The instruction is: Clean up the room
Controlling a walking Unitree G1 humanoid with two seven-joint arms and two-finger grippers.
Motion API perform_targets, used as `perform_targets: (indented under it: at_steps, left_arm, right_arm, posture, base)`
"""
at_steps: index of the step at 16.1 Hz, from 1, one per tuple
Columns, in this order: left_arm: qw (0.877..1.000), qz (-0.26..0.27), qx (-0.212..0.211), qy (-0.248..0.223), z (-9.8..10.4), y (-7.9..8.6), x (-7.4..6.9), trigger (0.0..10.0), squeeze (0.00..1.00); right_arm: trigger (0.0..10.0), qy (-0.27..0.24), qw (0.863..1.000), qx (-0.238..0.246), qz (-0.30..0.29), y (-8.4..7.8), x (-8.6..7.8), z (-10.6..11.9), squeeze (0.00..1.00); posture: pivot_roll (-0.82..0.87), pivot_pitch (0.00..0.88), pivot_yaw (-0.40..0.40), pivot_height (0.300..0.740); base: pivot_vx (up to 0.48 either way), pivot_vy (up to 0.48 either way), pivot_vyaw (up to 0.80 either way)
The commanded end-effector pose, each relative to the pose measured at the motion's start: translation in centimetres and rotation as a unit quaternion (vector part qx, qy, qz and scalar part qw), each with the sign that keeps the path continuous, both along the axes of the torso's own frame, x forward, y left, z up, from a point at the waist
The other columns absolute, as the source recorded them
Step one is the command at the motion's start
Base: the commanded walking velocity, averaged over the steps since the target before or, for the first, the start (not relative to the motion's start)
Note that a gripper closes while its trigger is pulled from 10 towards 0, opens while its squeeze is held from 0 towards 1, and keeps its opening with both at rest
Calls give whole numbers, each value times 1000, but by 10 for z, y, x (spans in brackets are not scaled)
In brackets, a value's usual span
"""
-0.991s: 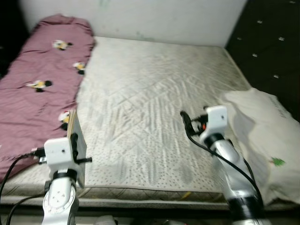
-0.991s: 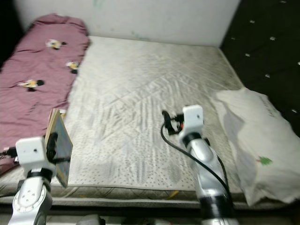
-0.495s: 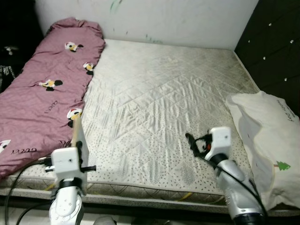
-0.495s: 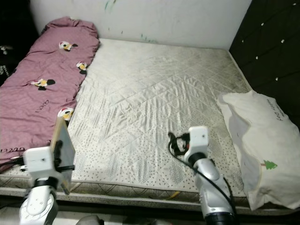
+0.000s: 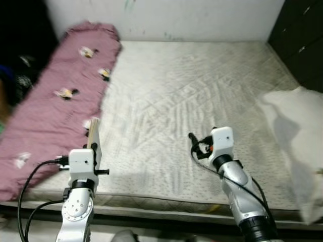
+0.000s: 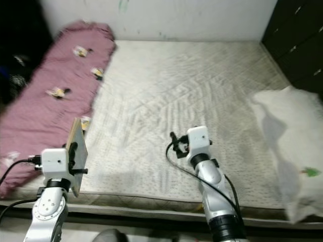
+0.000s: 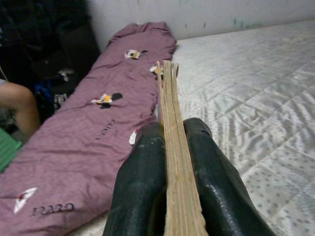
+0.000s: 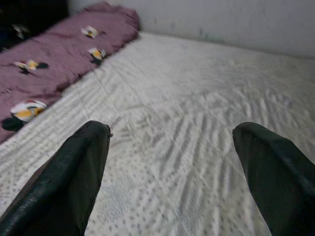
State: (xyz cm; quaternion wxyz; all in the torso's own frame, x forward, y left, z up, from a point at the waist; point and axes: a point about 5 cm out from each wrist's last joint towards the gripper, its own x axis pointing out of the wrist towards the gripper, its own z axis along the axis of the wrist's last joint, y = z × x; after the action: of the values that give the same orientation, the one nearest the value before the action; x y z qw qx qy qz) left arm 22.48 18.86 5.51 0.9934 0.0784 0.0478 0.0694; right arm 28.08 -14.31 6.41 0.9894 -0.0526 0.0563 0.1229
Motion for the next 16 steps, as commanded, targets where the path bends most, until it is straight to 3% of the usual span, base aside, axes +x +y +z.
perform_targets:
  at_steps: [1, 3, 4, 5, 8, 13, 16]
  left_arm:
    - [1000, -1, -1, -16, 3, 4, 4, 10000, 0]
    - [1000, -10, -25, 7, -9, 0, 7, 10000, 0]
    - [1000, -13, -23, 8, -11, -2, 8, 10000, 0]
    - [1000, -17, -18, -3, -10, -5, 8, 10000, 0]
    - [1000, -13, -21, -13, -16, -5, 9, 10000, 0]
    - [999, -23, -26, -18, -19, -15, 16, 10000, 0]
    - [999, -24, -21, -14, -20, -10, 16, 10000, 0]
  right_arm:
    - [10000, 3, 1000, 14, 4, 3, 1, 0, 0]
    - [10000, -22, 999, 22, 42, 16, 4, 0, 0]
    - [10000, -11, 999, 43, 16, 15, 6, -5, 0]
    - [10000, -5, 998, 65, -12, 12, 5, -10, 0]
    - [10000, -15, 995, 59, -77, -8, 0, -18, 0]
    - [10000, -1, 998, 39, -50, -16, 1, -25, 0]
    - [10000, -8, 996, 54, -74, -15, 2, -25, 0]
  posture:
    - [-57, 0, 102, 740]
    - [-60, 0, 87, 740]
    - [-45, 0, 69, 740]
    - [-31, 0, 43, 740]
    - [-55, 0, 20, 740]
    - [-36, 0, -44, 740]
    - [-74, 0, 15, 740]
  base:
    - [0, 0, 0]
    - [0, 0, 0]
    - [0, 0, 0]
    - [0, 0, 0]
    - [0, 0, 0]
    - [0, 0, 0]
    - [0, 0, 0]
